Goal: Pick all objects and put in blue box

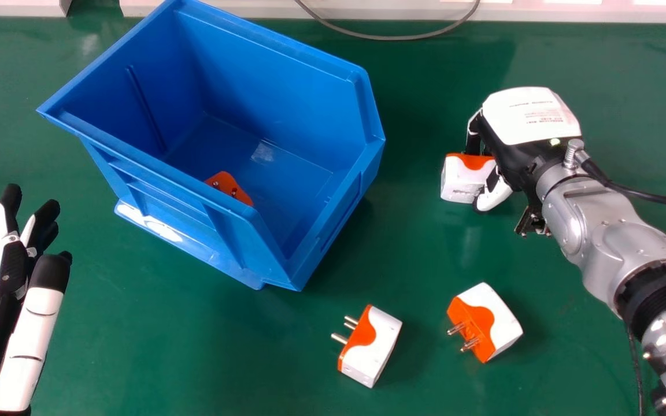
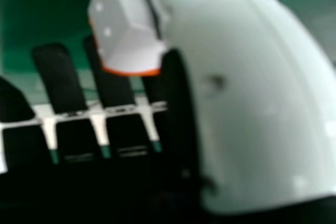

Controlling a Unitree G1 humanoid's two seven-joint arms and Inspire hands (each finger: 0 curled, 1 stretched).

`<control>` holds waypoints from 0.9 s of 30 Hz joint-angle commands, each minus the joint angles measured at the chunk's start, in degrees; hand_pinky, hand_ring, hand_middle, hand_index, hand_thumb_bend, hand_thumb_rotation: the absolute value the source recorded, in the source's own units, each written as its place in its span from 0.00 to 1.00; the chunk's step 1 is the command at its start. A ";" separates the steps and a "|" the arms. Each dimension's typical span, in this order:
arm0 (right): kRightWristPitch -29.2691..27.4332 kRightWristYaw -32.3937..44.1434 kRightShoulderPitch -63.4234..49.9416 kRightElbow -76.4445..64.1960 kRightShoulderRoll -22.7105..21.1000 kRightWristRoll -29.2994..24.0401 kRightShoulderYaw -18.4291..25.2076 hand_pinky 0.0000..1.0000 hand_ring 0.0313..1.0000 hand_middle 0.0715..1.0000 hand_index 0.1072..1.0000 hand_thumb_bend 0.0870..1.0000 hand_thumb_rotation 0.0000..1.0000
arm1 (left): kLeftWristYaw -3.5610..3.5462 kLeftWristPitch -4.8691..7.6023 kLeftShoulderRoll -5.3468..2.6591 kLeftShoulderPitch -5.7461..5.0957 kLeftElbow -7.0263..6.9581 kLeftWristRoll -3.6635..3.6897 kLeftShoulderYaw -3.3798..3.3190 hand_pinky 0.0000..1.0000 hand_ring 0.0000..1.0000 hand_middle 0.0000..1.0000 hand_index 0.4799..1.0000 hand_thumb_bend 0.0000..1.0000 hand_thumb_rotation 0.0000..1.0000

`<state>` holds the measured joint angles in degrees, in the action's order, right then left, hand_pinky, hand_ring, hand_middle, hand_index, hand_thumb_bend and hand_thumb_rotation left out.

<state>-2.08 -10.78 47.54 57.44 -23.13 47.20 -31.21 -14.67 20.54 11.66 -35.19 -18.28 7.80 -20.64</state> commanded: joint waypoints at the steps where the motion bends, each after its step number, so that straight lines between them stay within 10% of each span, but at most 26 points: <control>1: -0.02 0.00 -1.19 -5.78 -2.76 -0.96 1.65 0.10 0.41 0.45 0.42 0.47 0.00 | 0.46 0.29 -0.10 0.23 -0.66 -0.27 0.01 0.92 0.98 0.98 0.98 0.74 1.00; 12: 1.93 7.89 -18.08 -44.35 -11.67 -2.14 11.30 0.22 0.31 0.45 0.41 0.46 0.00 | 1.34 0.21 -0.15 4.08 2.34 -1.23 1.48 0.92 0.98 0.98 0.98 0.73 1.00; 20: 3.60 12.15 -25.63 -61.15 -10.91 -3.74 17.12 0.12 0.15 0.43 0.42 0.47 0.00 | 2.00 0.04 -0.22 7.86 5.21 -1.58 2.81 0.93 0.98 0.98 0.98 0.71 1.00; 27: 3.29 15.23 -27.69 -69.91 -7.56 -4.70 17.34 0.06 0.08 0.41 0.42 0.47 0.00 | 2.62 -0.56 -0.67 9.32 4.91 -1.56 4.13 0.93 0.99 0.99 0.99 0.69 1.00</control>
<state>1.58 4.16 19.36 -9.77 -31.54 42.75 -14.39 -12.52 20.00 11.09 -25.69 -12.46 6.64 -16.54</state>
